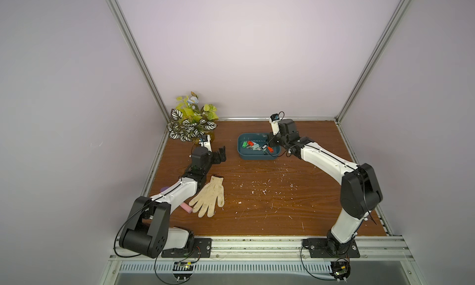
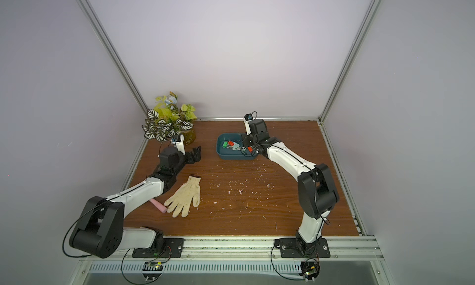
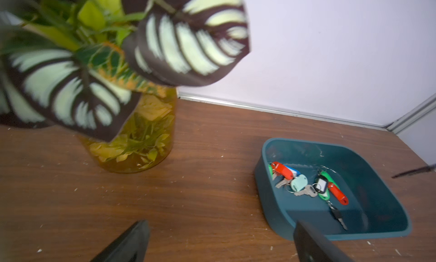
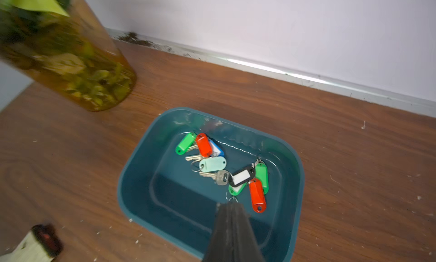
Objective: Take the keys out of the storage box
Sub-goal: Place the key at the center of the board.
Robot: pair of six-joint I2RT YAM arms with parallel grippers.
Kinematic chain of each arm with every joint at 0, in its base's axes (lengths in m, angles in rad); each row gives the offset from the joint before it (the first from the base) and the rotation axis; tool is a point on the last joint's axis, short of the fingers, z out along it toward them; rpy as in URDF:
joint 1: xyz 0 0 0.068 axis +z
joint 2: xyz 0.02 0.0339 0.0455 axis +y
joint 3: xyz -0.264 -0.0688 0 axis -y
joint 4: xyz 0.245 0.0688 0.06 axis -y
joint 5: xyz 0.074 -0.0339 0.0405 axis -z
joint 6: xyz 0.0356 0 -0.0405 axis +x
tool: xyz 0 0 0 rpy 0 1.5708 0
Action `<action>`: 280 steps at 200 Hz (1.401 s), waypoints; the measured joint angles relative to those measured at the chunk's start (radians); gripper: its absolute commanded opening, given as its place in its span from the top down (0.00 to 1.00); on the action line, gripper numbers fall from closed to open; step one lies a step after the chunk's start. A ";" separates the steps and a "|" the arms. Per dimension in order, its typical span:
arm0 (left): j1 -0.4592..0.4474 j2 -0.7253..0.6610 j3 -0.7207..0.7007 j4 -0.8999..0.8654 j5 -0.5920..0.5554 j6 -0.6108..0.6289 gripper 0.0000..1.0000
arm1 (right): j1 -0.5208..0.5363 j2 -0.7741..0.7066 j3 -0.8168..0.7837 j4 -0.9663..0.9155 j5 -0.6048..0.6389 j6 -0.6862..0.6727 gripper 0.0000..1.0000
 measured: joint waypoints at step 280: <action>-0.288 0.646 0.876 -0.489 -0.216 0.081 0.00 | 0.016 -0.453 -0.652 0.234 0.026 -0.003 0.03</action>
